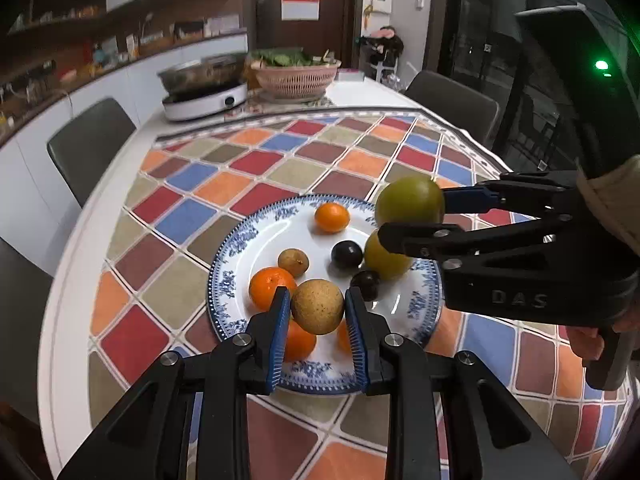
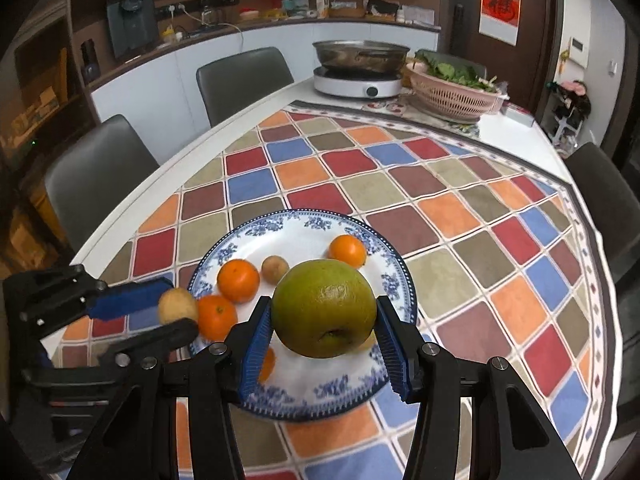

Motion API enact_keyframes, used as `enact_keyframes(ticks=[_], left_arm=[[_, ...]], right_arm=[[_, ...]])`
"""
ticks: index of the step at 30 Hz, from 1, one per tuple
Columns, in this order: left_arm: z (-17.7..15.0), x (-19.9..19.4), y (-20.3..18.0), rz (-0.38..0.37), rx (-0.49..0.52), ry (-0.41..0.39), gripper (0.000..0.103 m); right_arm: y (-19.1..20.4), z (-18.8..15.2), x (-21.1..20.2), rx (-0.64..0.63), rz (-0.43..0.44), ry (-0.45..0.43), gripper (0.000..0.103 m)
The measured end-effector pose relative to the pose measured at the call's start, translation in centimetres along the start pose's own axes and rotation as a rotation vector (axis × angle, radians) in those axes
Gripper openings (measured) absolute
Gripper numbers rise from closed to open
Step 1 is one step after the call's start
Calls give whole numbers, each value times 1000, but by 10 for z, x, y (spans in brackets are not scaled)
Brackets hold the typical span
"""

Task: Organize fruits
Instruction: 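Carry kiwi and pear onto the plate and open both tools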

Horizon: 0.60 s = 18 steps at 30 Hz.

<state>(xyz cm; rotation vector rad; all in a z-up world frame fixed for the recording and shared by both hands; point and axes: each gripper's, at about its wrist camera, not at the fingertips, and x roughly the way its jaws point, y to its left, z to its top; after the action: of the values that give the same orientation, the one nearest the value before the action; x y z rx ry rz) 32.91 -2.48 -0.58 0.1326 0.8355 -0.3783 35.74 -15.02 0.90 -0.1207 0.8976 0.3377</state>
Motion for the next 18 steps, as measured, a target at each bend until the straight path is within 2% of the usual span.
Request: enact_keyframes(ticks=[7,9,10,14,18], left_arm=[[8,24,8,-45,-28,55,31],[8,24,8,-35,-33,59,53],[7,23,8,-31,-33,54,56],[1,14,7,38,-20,60,56],[-5,-5,7,74,-41,33,56]], right_arm=[[-6,7,18,38,38,27,51],[-7,7,21,48,45,30,52],[-8,7,21,55,50,30,52],[-8,6,15,70,66,0,54],[-5,0,-4,51,21,-45,57]])
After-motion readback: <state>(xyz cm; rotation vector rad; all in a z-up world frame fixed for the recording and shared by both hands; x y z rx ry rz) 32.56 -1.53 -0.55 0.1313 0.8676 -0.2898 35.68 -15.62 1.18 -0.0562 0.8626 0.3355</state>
